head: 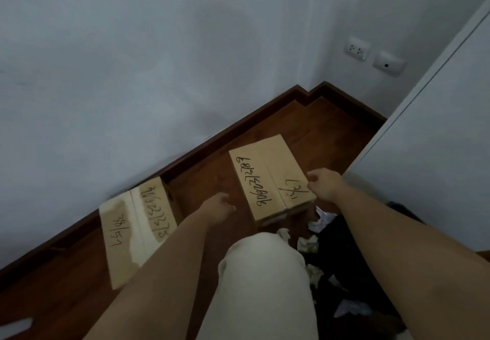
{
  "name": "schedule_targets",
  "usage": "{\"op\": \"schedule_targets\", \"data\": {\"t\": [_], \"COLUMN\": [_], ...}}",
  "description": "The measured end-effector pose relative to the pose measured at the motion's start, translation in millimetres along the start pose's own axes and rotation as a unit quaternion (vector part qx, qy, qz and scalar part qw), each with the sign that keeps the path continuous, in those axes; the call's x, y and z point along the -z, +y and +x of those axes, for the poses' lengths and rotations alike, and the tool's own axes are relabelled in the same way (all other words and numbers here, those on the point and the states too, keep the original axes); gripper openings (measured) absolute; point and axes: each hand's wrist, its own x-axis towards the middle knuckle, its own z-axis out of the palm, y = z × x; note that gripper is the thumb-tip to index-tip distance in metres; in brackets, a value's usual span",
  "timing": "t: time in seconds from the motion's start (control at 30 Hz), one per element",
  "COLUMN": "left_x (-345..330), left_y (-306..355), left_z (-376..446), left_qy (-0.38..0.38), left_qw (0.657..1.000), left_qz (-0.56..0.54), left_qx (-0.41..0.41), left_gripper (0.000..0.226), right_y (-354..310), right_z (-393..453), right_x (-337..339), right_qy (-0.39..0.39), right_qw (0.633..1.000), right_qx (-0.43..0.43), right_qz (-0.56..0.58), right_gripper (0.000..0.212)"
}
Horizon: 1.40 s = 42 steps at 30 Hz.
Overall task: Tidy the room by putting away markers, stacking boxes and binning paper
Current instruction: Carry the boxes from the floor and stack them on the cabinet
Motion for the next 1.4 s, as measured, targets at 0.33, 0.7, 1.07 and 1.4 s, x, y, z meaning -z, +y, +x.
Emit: {"op": "schedule_targets", "data": {"t": [0.33, 0.7, 1.07, 1.4], "left_x": [-57, -99, -113, -110], "left_y": [-30, -31, -35, -21], "left_z": [76, 119, 130, 140], "left_qy": [-0.061, -0.070, -0.069, 0.135], "left_qw": [0.998, 0.985, 0.906, 0.897], "left_qz": [0.006, -0.134, -0.378, -0.410], "left_qx": [0.030, 0.086, 0.180, 0.099], "left_gripper": [0.058, 0.065, 0.093, 0.068], "right_y": [43, 82, 87, 51], "right_z": [86, 133, 149, 133], "right_x": [-53, -98, -127, -143], "right_qy": [-0.012, -0.064, -0.164, 0.062], "right_qw": [0.997, 0.947, 0.925, 0.874], "right_qx": [-0.043, -0.171, -0.238, -0.212], "right_qz": [0.063, 0.265, 0.248, 0.433], "right_gripper": [0.036, 0.083, 0.069, 0.041]}}
